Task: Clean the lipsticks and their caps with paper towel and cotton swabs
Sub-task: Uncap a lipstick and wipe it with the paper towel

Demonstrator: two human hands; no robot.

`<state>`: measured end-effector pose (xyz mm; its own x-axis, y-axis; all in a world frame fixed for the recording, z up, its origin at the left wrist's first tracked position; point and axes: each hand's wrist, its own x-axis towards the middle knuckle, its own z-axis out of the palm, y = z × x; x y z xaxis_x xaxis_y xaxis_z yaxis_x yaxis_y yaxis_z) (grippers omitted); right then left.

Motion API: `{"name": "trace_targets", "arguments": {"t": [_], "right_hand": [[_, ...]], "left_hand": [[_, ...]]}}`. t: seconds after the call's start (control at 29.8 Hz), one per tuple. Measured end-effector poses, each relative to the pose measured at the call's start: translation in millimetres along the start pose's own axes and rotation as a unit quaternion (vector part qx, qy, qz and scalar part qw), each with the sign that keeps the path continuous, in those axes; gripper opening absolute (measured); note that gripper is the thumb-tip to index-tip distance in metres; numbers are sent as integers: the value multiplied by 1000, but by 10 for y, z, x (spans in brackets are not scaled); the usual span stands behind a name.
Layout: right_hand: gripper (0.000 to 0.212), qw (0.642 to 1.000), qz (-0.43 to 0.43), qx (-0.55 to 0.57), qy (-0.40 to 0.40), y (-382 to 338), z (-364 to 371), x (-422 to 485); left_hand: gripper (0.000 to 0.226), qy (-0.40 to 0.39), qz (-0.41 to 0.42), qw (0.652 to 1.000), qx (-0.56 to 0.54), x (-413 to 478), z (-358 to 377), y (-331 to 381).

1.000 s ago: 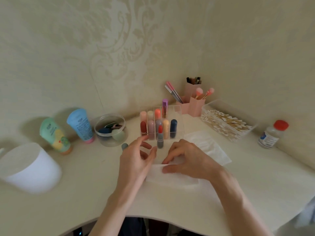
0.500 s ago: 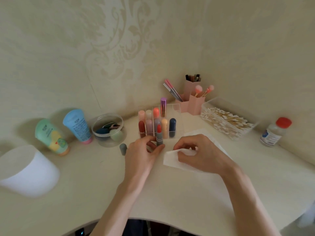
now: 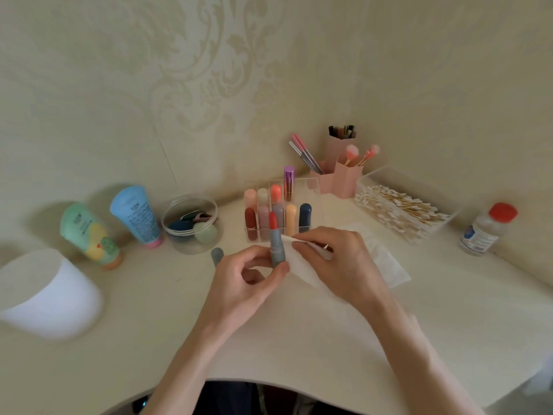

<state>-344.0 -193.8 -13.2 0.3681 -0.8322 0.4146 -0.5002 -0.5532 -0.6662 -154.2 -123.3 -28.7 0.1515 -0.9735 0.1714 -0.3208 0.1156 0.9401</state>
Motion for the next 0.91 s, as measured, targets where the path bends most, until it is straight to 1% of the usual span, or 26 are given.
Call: {"name": "trace_targets", "arguments": {"t": [0.1,0.2,0.27,0.3,0.34,0.4,0.47,0.5,0.54,0.57,0.64,0.7,0.8,0.91], "right_hand": [[15,986,64,150,-35,-83,16,-10],[15,975,72,205,-53,-128,20,-23],[24,963,89,243,-80,-162,4,-34],[30,952,116,265,-96,-169,-12,-43],[30,938,147,291,-114,-182,-31,-44],[27,902,195,349,-161,-185,-71,-37],[32,872,209,391,-206,-141,-107,-30],[32,866,210,399,-218,-133,-119,-26],[30,867,210,396,-219,-124,-116,-23],[29,875,208,385,-208,-109,-98,-22],[29,899,200,358,-155,-103,-40,-25],[25,912,177,353,-111,-99,29,-30],[20,931,135,331,-81,-77,95,-18],[25,942,103,312,-65,-34,135,-22]], "left_hand": [[12,-13,4,1000,-25,-20,-21,-53],[12,-18,15,1000,-21,-33,-27,-84],[13,-17,19,999,-21,-38,-28,-107],[15,-16,19,999,-23,-39,-31,-117],[17,-15,20,999,-25,-36,-35,-132],[21,-20,22,999,-24,-33,-42,-176],[24,-25,25,999,-27,-35,-43,-195],[25,-23,28,999,-23,-36,-42,-194],[25,-17,35,999,-15,-37,-36,-197],[24,-8,40,999,-9,-39,-27,-197],[23,4,42,999,-7,-50,0,-184],[23,3,48,999,-13,-67,11,-155],[20,-8,59,998,-6,-78,-7,-138],[17,-9,77,997,29,-63,-29,-157]]}}
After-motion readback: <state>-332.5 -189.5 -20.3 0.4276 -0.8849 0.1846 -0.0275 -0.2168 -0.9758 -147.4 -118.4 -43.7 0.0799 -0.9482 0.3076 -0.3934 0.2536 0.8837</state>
